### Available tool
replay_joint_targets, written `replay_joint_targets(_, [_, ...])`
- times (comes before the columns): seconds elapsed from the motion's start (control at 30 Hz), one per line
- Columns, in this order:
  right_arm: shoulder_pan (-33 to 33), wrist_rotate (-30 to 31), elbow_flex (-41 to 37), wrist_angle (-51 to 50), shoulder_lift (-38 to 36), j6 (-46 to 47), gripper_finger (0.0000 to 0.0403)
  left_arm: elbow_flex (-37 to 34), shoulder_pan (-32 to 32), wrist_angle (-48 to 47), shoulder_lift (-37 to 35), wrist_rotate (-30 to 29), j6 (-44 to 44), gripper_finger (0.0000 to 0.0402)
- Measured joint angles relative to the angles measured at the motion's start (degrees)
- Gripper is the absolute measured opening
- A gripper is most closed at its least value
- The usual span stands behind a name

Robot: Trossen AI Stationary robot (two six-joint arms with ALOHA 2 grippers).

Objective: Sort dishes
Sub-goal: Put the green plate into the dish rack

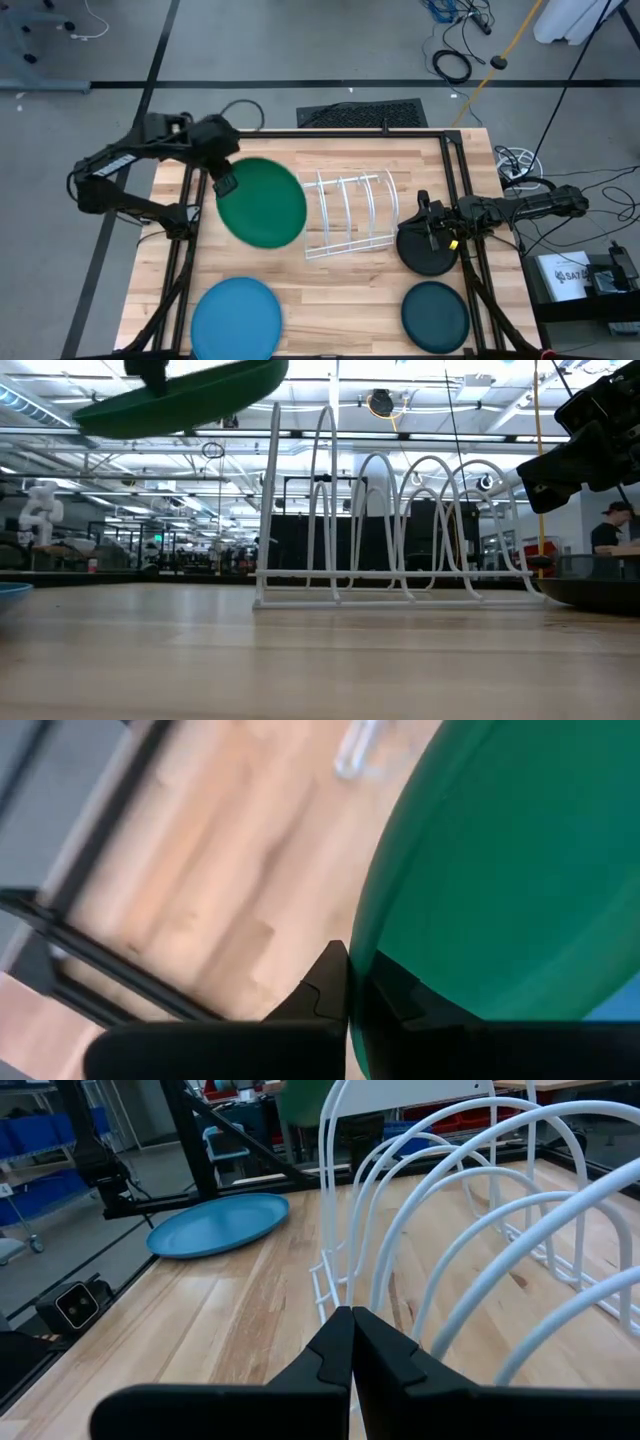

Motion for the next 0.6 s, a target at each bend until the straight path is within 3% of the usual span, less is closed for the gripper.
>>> replay_joint_targets(0.1, [0.0,0.0,0.0,0.0,0.0,0.0,0.0,3.3,0.0,3.6,-0.8,-2.6,0.2,0.001])
replay_joint_targets(0.3, [0.0,0.2,0.0,0.0,0.0,0.0,0.0,4.6,-1.2,19.9,-1.6,-5.4,2.0,0.001])
replay_joint_targets(0.6, [0.0,0.2,0.0,0.0,0.0,0.0,0.0,4.6,-5.7,36.8,1.3,-8.0,17.6,0.001])
